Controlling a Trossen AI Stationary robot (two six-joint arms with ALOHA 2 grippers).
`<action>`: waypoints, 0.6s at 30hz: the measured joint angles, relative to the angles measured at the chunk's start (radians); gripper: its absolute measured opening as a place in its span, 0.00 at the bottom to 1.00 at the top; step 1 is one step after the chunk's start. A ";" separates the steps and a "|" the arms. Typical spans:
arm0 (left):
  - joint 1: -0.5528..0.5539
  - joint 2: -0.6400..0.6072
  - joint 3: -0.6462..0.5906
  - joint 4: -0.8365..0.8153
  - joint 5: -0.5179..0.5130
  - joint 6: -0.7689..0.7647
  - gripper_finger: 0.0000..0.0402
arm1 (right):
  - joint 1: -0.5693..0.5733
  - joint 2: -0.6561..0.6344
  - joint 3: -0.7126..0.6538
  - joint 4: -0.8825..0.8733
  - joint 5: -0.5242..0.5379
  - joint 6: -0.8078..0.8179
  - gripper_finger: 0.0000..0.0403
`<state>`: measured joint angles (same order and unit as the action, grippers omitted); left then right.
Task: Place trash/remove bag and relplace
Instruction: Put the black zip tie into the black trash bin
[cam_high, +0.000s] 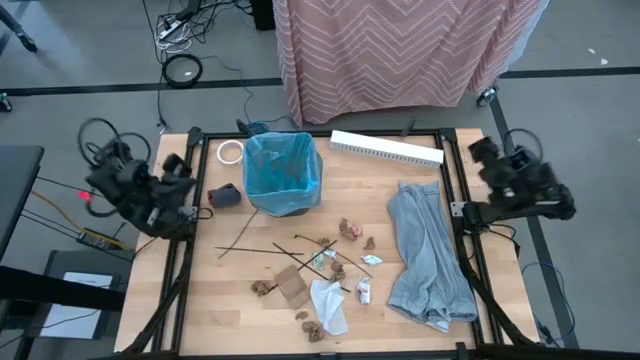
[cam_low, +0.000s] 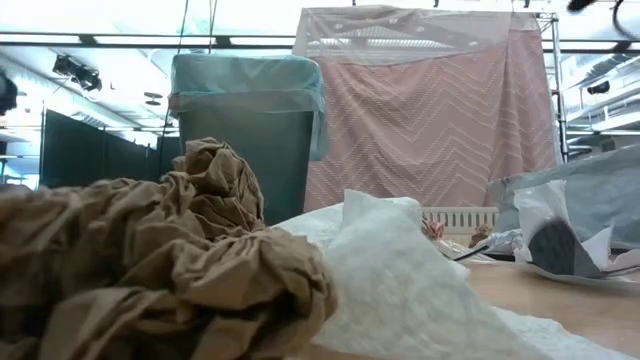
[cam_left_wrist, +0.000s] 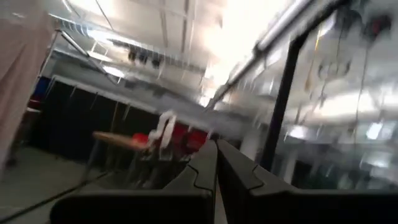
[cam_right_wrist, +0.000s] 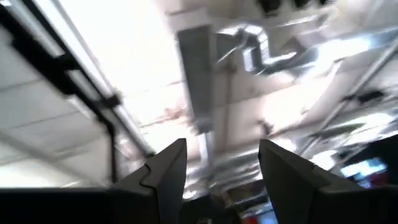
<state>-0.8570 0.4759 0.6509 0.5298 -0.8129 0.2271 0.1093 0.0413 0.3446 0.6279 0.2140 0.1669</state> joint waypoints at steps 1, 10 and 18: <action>0.000 0.071 0.076 -0.101 -0.041 0.001 0.05 | 0.000 0.019 0.043 -0.059 -0.028 0.019 0.48; 0.035 0.594 0.547 -1.470 -0.391 -1.165 0.05 | 0.000 0.209 0.321 -0.619 -0.109 0.115 0.45; 0.138 0.883 0.510 -2.069 0.296 -1.951 0.05 | 0.000 0.256 0.336 -0.739 -0.109 0.156 0.44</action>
<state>-0.7191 1.3585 1.1613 -1.5395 -0.5165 -1.7238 0.1097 0.2970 0.6807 -0.1116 0.1055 0.3229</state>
